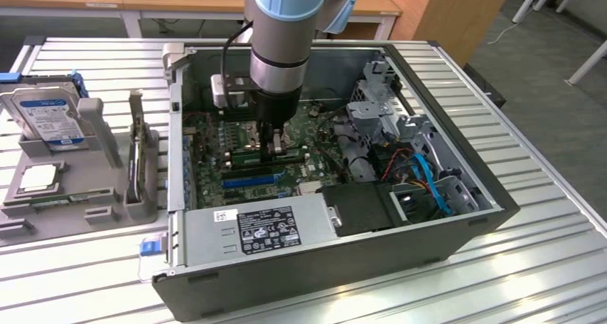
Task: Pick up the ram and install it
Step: 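Insert the ram into the slot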
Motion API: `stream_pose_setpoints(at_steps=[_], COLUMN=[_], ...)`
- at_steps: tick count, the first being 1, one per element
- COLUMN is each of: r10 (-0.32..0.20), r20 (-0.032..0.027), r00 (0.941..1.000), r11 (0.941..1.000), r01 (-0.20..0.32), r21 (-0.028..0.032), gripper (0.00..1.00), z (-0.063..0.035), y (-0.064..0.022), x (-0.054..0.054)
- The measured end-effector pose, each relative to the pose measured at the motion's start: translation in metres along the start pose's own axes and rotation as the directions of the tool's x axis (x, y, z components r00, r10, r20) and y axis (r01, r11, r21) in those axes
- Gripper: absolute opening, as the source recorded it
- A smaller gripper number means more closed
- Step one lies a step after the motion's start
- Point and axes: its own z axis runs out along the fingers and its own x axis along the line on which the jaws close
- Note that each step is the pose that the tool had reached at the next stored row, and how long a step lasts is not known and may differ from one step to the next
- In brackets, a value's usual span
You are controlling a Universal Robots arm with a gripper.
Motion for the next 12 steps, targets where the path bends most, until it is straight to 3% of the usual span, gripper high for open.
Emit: stream_pose_setpoints(at_steps=[12], r10=[0.0], r20=[-0.0011], r00=[1.0], r11=[1.0], r01=[0.0], r21=[0.0], gripper=[0.14], z=[0.0], y=[0.0], x=[0.0])
